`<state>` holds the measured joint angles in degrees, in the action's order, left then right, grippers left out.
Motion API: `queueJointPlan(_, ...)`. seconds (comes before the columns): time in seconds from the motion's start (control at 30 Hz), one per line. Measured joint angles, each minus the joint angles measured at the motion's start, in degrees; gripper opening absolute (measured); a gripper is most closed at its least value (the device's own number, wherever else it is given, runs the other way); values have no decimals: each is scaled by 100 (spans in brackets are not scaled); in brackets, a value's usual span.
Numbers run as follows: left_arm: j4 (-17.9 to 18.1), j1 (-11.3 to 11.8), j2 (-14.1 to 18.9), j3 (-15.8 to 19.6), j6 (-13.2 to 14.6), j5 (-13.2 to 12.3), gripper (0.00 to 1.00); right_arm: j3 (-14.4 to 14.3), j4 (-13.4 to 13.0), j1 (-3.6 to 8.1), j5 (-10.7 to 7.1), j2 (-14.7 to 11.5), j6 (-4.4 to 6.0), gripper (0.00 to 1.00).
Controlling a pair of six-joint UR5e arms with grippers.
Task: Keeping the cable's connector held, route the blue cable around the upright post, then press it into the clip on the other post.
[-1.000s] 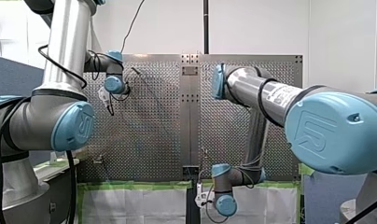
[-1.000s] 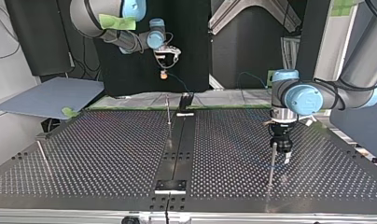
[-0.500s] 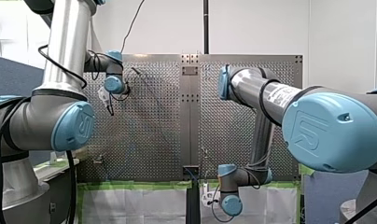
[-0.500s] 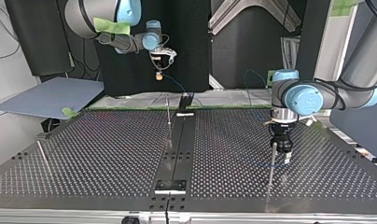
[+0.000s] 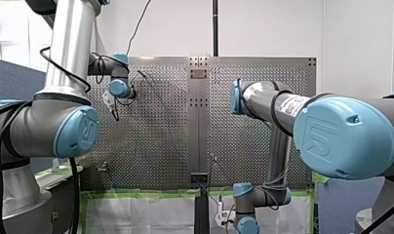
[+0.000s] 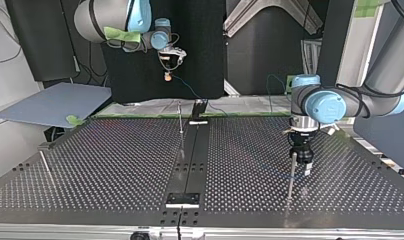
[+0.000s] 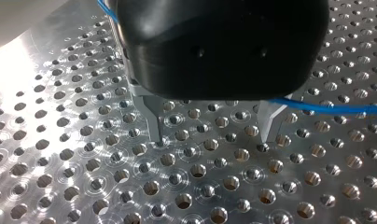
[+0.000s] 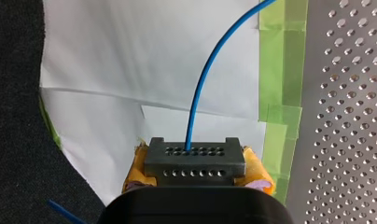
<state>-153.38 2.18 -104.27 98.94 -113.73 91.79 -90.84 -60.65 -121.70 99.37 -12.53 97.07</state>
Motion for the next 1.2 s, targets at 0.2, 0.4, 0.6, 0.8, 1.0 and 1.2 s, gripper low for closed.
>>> queueJointPlan(0.2,-6,0,0,0,0,11,100,0,-9,7,-5,14,-17,0)
queueJointPlan(0.4,-42,0,0,0,12,33,100,-23,-17,10,30,-3,-128,0)
queueJointPlan(0.6,-66,0,0,0,17,35,100,-236,-204,57,91,-203,-141,0)
queueJointPlan(0.8,-69,-1,0,0,13,29,100,-529,-494,167,193,-495,-11,0)
queueJointPlan(1.0,-89,-1,0,0,-1,27,100,-815,-780,169,264,-781,-74,0)
queueJointPlan(1.2,-113,0,0,0,-13,28,100,-1089,-1054,193,278,-1055,-87,0)
